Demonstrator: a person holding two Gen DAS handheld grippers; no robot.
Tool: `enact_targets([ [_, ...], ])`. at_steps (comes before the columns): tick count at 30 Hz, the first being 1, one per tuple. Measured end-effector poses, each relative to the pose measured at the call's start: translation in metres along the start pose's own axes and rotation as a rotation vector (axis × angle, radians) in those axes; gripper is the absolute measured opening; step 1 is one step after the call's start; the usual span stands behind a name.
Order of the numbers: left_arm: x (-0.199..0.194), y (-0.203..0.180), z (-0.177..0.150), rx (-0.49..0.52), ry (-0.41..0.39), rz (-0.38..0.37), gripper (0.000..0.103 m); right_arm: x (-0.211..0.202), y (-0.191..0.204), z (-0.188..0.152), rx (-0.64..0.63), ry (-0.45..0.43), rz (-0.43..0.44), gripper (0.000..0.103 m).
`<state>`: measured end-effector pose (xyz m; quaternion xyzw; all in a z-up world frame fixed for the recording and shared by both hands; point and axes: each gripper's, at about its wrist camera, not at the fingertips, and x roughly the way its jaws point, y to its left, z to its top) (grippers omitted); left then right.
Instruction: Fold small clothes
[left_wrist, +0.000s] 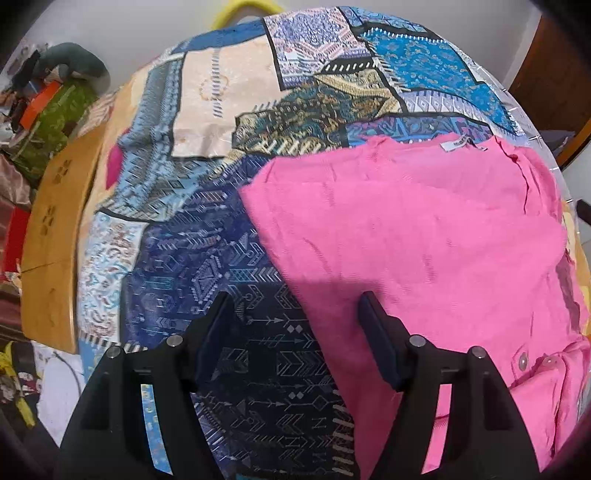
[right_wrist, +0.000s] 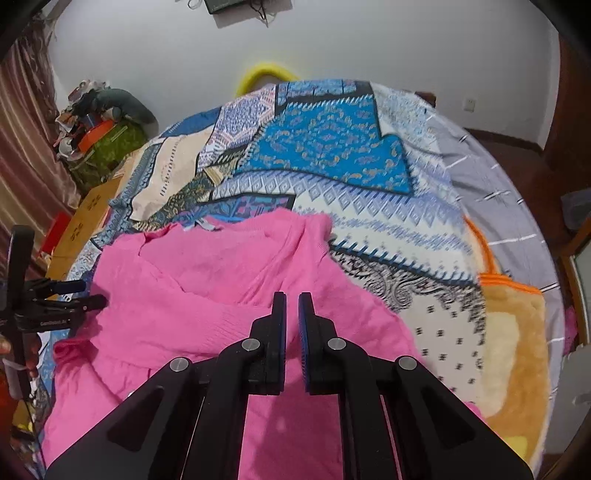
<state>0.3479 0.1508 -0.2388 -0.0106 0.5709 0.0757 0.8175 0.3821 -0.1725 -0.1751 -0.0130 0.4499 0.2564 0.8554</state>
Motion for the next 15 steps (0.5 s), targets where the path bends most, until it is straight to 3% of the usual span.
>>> enact_targets([
  [4,-0.026,-0.002,0.005,-0.001,-0.054,-0.002,0.069,-0.022,-0.005,0.002,-0.002,-0.009,-0.028,0.009],
  [9,-0.077,-0.016,0.014,0.027,-0.154,-0.006,0.069,-0.060,-0.016,-0.002,-0.013,-0.040,-0.080,0.033],
  [13,-0.116,-0.036,0.016,0.069,-0.230,-0.009,0.069,-0.091,-0.026,-0.008,-0.015,-0.058,-0.115,0.038],
  [15,-0.132,-0.047,0.015,0.080,-0.263,-0.023,0.069,-0.106,-0.034,-0.015,-0.007,-0.062,-0.131,0.048],
])
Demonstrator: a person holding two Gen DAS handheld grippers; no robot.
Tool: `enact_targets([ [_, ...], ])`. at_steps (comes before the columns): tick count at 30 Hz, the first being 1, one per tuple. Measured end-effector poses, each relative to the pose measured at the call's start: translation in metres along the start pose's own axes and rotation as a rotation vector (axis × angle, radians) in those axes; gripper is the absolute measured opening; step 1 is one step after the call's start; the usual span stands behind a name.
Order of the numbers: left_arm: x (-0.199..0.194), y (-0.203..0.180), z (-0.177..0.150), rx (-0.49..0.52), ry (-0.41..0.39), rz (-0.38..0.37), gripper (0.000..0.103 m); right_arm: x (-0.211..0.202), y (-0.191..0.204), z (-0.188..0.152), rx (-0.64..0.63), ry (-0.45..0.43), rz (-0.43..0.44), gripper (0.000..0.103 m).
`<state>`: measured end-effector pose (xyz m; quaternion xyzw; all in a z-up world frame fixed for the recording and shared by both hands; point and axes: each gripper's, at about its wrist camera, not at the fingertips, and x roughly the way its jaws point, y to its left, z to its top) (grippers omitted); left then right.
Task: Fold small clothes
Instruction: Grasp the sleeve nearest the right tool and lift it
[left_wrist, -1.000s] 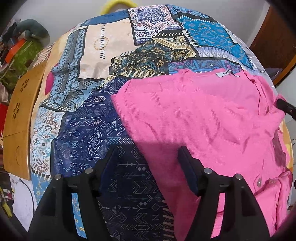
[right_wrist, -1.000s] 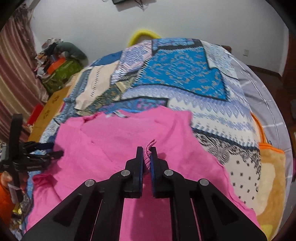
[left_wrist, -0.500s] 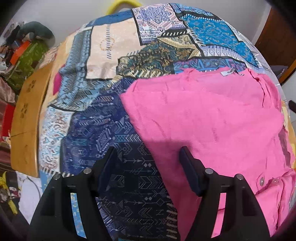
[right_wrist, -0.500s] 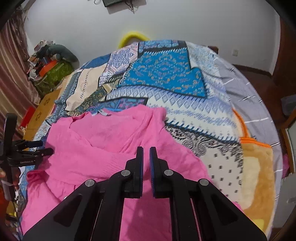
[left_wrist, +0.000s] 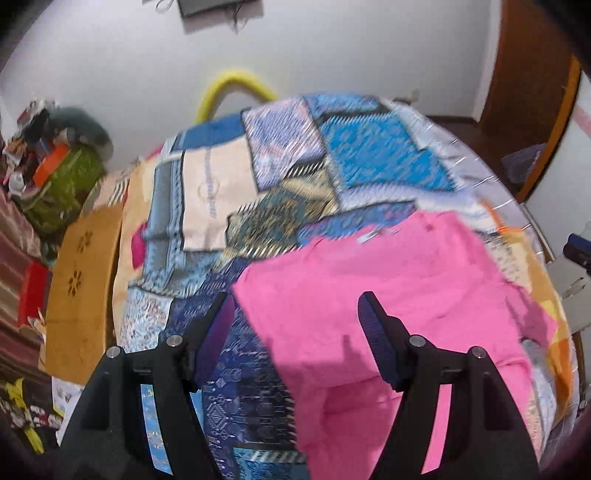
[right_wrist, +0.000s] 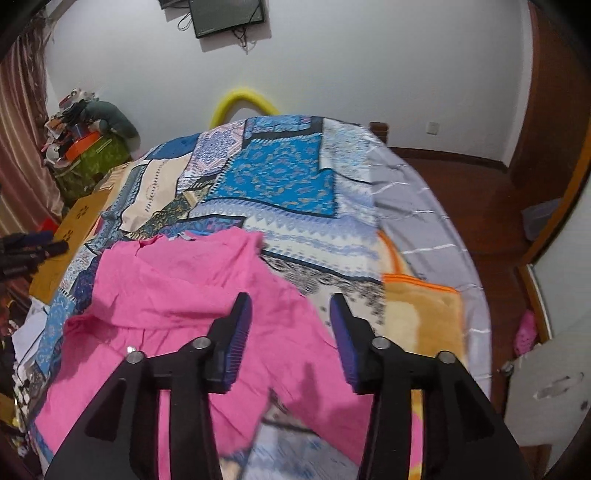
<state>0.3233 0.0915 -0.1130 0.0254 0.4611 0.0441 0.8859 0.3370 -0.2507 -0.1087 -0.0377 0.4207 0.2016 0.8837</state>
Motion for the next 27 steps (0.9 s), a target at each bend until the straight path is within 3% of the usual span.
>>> enact_targets([
  [8,-0.025,-0.048,-0.001,0.015,-0.065,-0.066,0.069,-0.036,-0.047,-0.034,0.084,0.024,-0.057,0.049],
  [12,-0.021,-0.073,-0.008,0.023,-0.058,-0.108,0.069,-0.037,-0.072,-0.059,0.126,0.063,-0.092,0.060],
  [20,-0.015,-0.094,-0.013,-0.005,-0.047,-0.148,0.069,-0.005,-0.118,-0.113,0.218,0.186,-0.142,0.061],
  [27,-0.006,-0.092,-0.015,-0.011,-0.025,-0.129,0.069,0.025,-0.151,-0.152,0.360,0.265,-0.114,0.061],
])
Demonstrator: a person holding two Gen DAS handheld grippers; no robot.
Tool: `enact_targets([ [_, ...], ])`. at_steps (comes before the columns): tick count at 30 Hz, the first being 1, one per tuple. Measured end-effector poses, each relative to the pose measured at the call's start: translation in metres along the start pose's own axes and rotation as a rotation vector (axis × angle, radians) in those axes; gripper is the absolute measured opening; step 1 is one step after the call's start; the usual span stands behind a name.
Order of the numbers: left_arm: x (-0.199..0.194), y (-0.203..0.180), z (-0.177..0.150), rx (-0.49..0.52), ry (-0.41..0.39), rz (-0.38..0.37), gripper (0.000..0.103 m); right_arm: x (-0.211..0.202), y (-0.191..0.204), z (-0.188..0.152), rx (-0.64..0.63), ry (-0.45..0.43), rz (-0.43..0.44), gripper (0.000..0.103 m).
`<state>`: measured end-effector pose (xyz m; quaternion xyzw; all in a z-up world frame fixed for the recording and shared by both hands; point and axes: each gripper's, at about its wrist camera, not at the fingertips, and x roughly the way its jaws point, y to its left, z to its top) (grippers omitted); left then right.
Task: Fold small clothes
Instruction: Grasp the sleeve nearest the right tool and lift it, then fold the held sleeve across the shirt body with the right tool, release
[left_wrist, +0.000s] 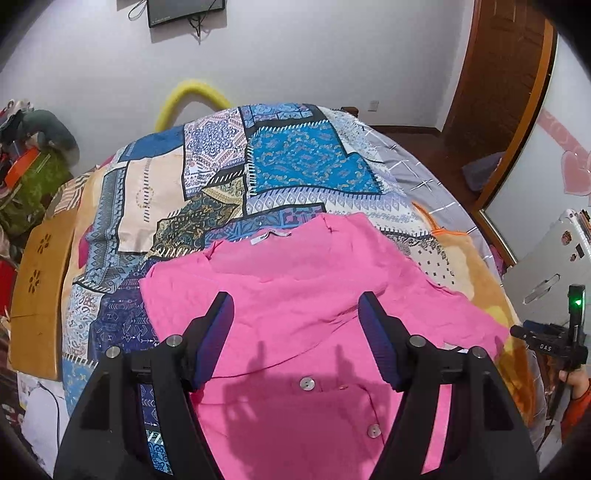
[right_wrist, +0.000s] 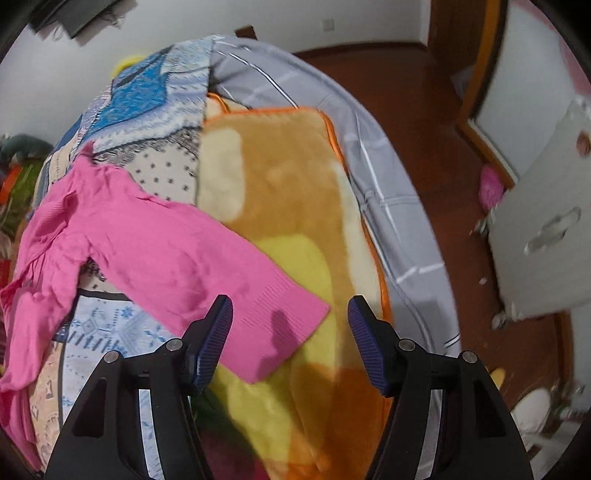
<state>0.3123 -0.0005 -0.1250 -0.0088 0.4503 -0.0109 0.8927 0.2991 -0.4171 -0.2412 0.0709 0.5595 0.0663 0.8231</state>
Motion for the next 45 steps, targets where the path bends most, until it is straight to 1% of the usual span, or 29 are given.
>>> enact_targets([
  [5,0.014,0.004,-0.004,-0.008,0.041,0.003,0.069,0.019,-0.012,-0.006,0.074,0.039,0.067,0.061],
  [7,0.017,0.005,-0.005,-0.006,0.048,0.002,0.069,0.024,-0.013,-0.008,0.088,0.055,0.076,0.060],
  [8,0.018,0.004,-0.005,-0.005,0.050,0.003,0.069,0.026,-0.013,-0.009,0.088,0.057,0.077,0.059],
  [10,0.020,0.003,-0.007,0.002,0.053,0.003,0.069,0.029,-0.013,-0.009,0.093,0.058,0.071,0.052],
  [11,0.021,0.003,-0.008,0.005,0.054,0.004,0.069,0.030,-0.013,-0.009,0.096,0.057,0.068,0.043],
  [12,0.023,0.002,-0.008,0.011,0.056,0.006,0.069,0.030,-0.013,-0.009,0.097,0.057,0.067,0.031],
  [13,0.024,0.001,-0.009,0.016,0.057,0.008,0.069,0.031,-0.013,-0.009,0.097,0.061,0.069,0.024],
  [14,0.025,0.000,-0.010,0.023,0.059,0.011,0.069,0.032,-0.013,-0.009,0.096,0.070,0.076,0.011],
  [15,0.027,0.000,-0.010,0.027,0.061,0.014,0.069,0.034,-0.011,-0.009,0.094,0.085,0.098,0.007],
  [16,0.028,-0.001,-0.011,0.032,0.063,0.017,0.069,0.035,-0.008,-0.010,0.087,0.091,0.104,0.007],
  [18,0.029,-0.001,-0.013,0.036,0.066,0.019,0.069,0.030,0.000,-0.011,0.047,0.055,0.078,0.006],
  [22,0.027,0.001,-0.014,0.033,0.060,0.015,0.069,0.013,0.012,-0.004,0.021,0.003,0.102,0.004],
  [26,0.020,0.007,-0.013,0.029,0.039,0.017,0.069,-0.015,0.033,0.011,-0.033,-0.062,0.131,0.003],
  [30,0.010,0.015,-0.011,0.012,0.016,0.014,0.069,-0.045,0.062,0.032,-0.096,-0.130,0.162,0.003],
  [33,0.001,0.023,-0.009,0.002,-0.006,0.018,0.069,-0.071,0.095,0.050,-0.166,-0.187,0.183,0.003],
  [38,-0.012,0.039,-0.009,-0.011,-0.042,0.026,0.069,-0.101,0.149,0.074,-0.264,-0.257,0.198,0.003],
  [41,-0.019,0.049,-0.010,-0.019,-0.058,0.032,0.069,-0.116,0.181,0.084,-0.308,-0.290,0.223,0.003],
  [45,-0.029,0.066,-0.011,-0.035,-0.081,0.026,0.069,-0.123,0.224,0.093,-0.365,-0.315,0.249,0.003],
])
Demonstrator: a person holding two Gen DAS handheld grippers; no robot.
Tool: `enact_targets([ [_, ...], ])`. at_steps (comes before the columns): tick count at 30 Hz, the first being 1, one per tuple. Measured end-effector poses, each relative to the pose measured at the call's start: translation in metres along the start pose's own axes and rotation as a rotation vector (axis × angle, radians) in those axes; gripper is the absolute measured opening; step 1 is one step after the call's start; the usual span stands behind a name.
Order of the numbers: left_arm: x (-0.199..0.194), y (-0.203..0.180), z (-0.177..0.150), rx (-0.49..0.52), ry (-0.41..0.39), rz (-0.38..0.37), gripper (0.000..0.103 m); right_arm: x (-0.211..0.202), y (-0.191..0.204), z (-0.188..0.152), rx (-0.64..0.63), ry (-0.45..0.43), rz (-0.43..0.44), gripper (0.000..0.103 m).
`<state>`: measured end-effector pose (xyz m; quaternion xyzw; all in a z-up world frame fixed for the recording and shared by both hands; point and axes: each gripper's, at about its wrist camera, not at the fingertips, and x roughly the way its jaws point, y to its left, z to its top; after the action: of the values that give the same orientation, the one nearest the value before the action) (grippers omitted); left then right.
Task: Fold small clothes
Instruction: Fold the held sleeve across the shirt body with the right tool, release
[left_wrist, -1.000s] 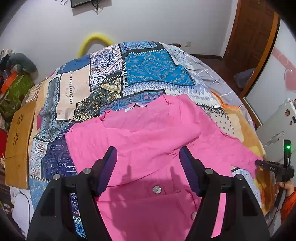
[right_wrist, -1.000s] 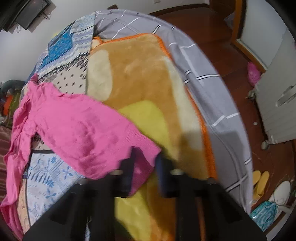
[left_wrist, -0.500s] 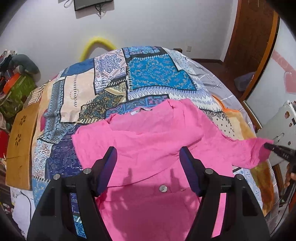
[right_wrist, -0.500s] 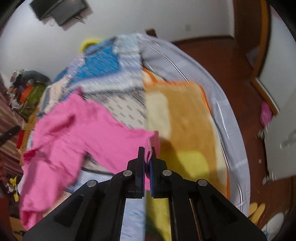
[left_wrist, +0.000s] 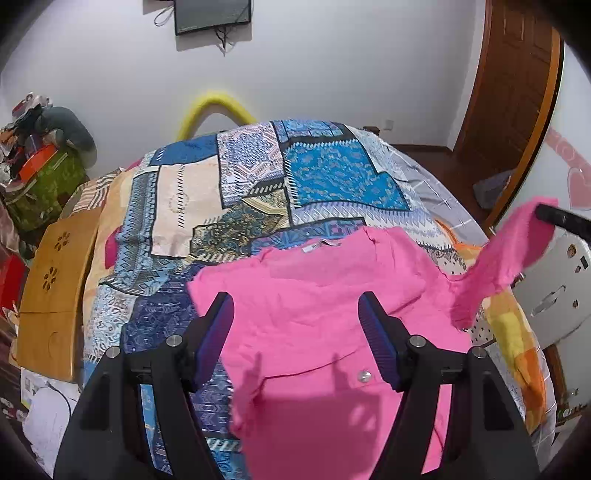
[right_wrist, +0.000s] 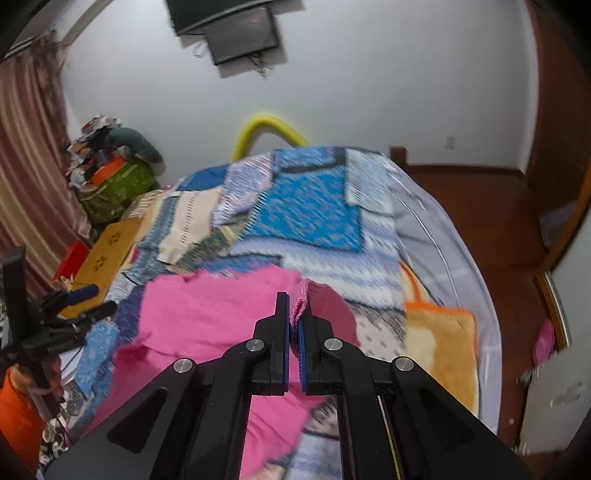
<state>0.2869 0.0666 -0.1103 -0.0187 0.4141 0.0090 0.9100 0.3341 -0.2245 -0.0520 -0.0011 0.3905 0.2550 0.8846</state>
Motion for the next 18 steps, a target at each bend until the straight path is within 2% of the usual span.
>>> enact_targets([
  [9,-0.012,0.034,-0.004,0.004,-0.034,0.030,0.070,0.039,0.079,0.029,-0.111,0.010,0.094,0.003],
  [18,-0.014,0.062,-0.013,0.012,-0.039,0.056,0.075,0.114,0.151,0.021,-0.211,0.135,0.193,0.003],
])
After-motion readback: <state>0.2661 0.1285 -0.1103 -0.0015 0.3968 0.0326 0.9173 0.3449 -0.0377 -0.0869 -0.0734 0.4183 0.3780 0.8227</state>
